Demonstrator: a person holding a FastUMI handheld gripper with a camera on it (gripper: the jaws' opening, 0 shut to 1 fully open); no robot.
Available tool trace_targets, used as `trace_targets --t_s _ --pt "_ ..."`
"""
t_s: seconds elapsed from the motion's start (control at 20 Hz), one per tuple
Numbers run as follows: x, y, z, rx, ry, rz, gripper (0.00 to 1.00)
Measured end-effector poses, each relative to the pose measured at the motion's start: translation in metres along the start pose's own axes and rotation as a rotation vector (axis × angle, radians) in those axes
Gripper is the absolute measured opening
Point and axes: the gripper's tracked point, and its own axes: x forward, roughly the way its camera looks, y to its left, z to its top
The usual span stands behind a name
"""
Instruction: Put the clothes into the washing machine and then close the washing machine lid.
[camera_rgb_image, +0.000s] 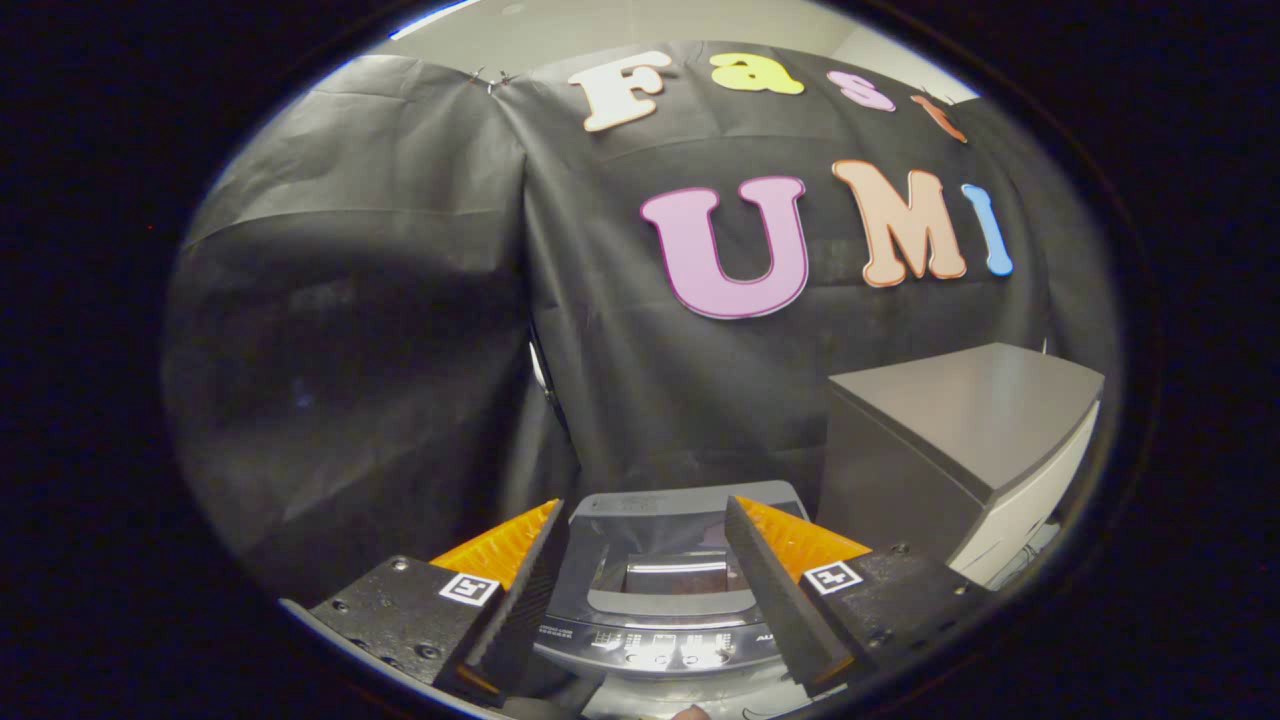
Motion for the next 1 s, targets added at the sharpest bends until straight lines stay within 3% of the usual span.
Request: trace_targets --t_s 1.0 --pt "-0.148 -0.009 0.038 -0.115 -0.134 -0.099 0.96"
